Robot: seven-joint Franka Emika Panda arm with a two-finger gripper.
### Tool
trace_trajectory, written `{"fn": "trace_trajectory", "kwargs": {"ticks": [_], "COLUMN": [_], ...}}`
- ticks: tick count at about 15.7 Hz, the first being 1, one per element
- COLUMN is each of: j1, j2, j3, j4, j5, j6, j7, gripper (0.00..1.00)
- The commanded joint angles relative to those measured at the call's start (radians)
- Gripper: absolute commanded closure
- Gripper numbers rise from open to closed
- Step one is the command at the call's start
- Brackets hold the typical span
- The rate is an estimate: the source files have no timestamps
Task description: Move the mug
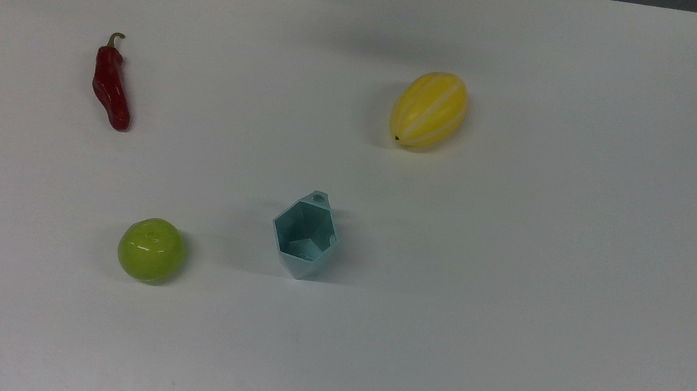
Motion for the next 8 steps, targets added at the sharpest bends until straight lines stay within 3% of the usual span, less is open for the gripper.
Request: {"fn": "trace_trajectory", "kwargs": {"ticks": [1,8], "j1": [0.024,0.056], "j2": [-0.011,0.027], "j3": [-0.006,-0.008], "j4": [-0.02,-0.008], "j5": [-0.01,-0.053], "j6": [0.012,0.048], "j7": [-0.001,0.143], "gripper": [0.0,0.0]}}
